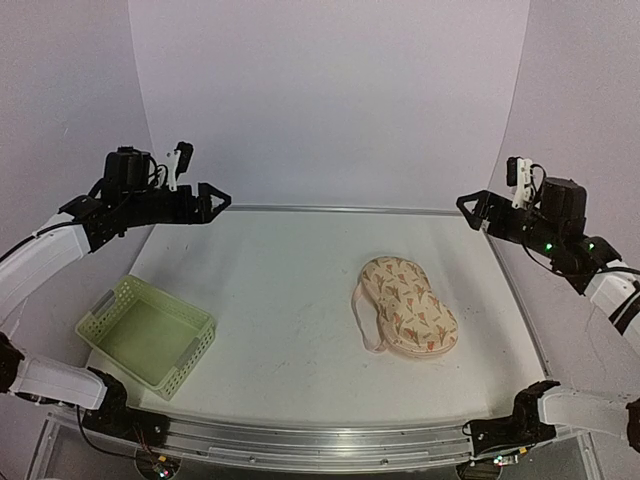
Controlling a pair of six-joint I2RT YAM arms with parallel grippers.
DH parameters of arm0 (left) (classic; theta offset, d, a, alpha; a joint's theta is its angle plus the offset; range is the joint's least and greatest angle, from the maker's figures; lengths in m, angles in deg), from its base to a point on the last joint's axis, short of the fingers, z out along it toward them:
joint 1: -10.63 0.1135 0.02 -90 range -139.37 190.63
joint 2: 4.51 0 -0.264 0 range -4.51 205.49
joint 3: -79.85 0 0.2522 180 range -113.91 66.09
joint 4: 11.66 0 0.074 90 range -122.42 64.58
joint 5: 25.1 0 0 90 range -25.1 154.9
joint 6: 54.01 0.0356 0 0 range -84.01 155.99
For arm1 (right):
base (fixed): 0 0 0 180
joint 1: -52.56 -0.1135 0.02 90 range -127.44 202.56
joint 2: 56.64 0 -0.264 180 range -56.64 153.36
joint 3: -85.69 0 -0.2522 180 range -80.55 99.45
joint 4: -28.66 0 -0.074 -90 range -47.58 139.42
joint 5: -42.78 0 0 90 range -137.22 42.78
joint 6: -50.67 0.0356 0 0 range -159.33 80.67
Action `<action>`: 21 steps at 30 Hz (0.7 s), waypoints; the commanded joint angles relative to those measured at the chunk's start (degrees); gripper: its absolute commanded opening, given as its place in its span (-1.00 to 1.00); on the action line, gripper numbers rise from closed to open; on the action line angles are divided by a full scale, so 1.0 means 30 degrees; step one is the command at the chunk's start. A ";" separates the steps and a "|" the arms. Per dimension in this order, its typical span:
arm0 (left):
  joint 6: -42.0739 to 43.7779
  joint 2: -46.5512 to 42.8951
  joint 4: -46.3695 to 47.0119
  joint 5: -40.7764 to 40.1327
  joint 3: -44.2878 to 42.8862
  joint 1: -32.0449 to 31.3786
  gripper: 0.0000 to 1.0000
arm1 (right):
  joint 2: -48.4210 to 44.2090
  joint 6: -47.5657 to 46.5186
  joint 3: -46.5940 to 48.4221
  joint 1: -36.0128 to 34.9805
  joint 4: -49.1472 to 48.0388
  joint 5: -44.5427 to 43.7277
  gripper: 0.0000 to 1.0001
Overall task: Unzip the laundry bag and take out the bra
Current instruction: Move the bin to the center of the board.
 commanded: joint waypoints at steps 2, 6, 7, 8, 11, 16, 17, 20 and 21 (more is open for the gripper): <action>-0.1745 -0.1669 -0.0905 -0.1494 0.0019 0.0071 0.99 | -0.0297 0.0952 0.0575 0.0011 0.1689 0.0825 0.96; -0.3803 -0.3046 -0.1284 -0.3607 0.0921 0.0068 0.99 | -0.0522 0.0372 0.0070 0.0008 0.1941 0.1174 0.97; -0.4398 -0.3297 -0.1537 -0.4095 0.1117 0.0064 0.99 | -0.0518 0.0220 0.0074 0.0022 0.2088 0.1352 0.97; -0.4919 -0.3504 -0.1807 -0.4541 0.1317 0.0071 0.99 | -0.0464 0.0047 0.0108 0.0009 0.2227 0.1535 0.97; -0.6305 -0.3729 -0.3061 -0.6005 0.1577 0.0072 0.97 | -0.0218 -0.0174 0.0280 0.0014 0.2443 0.2239 0.96; -0.8375 -0.3963 -0.4918 -0.8040 0.2110 0.0072 0.94 | -0.0035 -0.0511 0.0311 0.0022 0.2448 0.3031 0.96; -0.8929 -0.3997 -0.5236 -0.8432 0.2250 0.0072 0.94 | -0.0021 -0.0597 0.0320 0.0009 0.2473 0.2793 0.97; -1.0818 -0.4050 -0.6433 -0.9595 0.2581 0.0094 0.94 | -0.0076 -0.0690 0.0293 0.0029 0.2496 0.2295 0.96; -1.1277 -0.4001 -0.6766 -0.9983 0.2646 0.0137 0.94 | -0.0055 -0.0664 0.0314 0.0010 0.2508 0.2170 0.96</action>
